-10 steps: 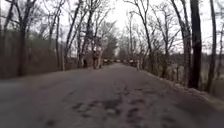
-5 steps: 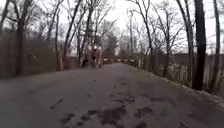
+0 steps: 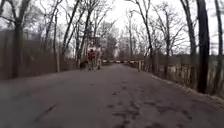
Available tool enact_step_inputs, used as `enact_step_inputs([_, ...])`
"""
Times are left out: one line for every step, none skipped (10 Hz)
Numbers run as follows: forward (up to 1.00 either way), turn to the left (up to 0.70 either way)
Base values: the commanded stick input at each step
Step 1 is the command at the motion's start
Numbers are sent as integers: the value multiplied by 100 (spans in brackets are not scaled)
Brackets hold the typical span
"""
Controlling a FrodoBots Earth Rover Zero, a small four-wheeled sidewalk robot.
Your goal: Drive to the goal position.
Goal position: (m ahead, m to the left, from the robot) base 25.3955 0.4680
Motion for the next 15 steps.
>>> enact_step_inputs([70,0])
enact_step_inputs([70,0])
enact_step_inputs([70,0])
enact_step_inputs([70,0])
enact_step_inputs([70,0])
enact_step_inputs([70,-6])
enact_step_inputs([70,-17])
enact_step_inputs([70,-27])
enact_step_inputs([70,0])
enact_step_inputs([70,0])
enact_step_inputs([70,0])
enact_step_inputs([70,0])
enact_step_inputs([70,0])
enact_step_inputs([70,0])
enact_step_inputs([70,0])
